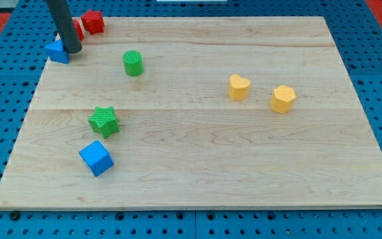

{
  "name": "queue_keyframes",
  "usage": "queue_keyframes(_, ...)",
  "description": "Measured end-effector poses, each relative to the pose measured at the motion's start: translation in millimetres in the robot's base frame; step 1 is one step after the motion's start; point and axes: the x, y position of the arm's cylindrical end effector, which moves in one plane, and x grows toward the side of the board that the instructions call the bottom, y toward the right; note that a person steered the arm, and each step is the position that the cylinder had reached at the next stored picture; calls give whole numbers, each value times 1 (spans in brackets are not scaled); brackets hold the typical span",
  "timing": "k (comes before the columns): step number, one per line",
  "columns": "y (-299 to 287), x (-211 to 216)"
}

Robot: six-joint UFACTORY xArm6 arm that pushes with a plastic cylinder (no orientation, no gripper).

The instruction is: Push the blue triangle vertical to the red circle

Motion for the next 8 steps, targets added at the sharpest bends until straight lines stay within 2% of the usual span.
queue_keyframes(1,-4,-21)
queue_keyframes(2,-9,-22)
queue_keyframes(3,-56,-22)
queue_keyframes(6,-43,52)
queue_keyframes(7,-45,17)
queue_keyframes(8,-36,33)
